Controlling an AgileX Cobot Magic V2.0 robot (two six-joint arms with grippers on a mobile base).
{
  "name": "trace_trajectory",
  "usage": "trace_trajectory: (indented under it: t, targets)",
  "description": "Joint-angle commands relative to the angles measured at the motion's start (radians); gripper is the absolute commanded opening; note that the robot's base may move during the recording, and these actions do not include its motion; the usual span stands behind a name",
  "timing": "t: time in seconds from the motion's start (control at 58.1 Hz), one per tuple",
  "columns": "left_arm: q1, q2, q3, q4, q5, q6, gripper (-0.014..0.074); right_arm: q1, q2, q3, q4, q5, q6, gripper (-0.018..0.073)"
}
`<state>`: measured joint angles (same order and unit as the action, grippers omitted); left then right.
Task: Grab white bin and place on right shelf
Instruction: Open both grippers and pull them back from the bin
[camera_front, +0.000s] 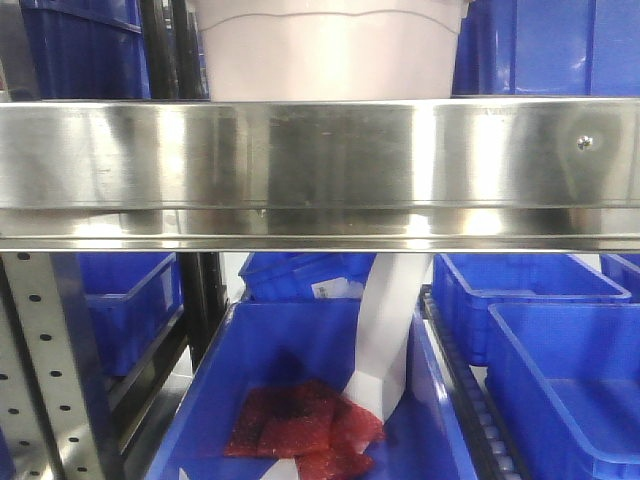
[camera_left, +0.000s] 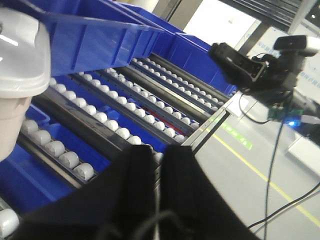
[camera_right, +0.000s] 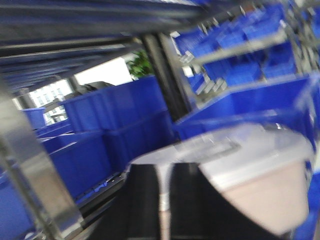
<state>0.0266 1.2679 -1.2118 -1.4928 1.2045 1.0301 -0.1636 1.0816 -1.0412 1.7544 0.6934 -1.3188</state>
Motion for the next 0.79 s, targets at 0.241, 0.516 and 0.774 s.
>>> trace_trajectory:
  t: [0.241, 0.516, 0.774]
  targets:
    - [-0.005, -0.216, -0.021, 0.563, -0.235, -0.311, -0.0122, -0.001, -0.224, -0.01, -0.556, -0.037, 0.313, 0.0074]
    - [-0.005, -0.388, 0.16, 1.121, -0.387, -0.627, -0.0122, -0.001, -0.455, 0.177, -1.218, -0.036, 0.782, 0.0074]
    - [-0.009, -0.624, 0.489, 1.1, -0.646, -0.625, -0.0122, -0.001, -0.728, 0.387, -1.383, -0.104, 0.972, 0.0074]
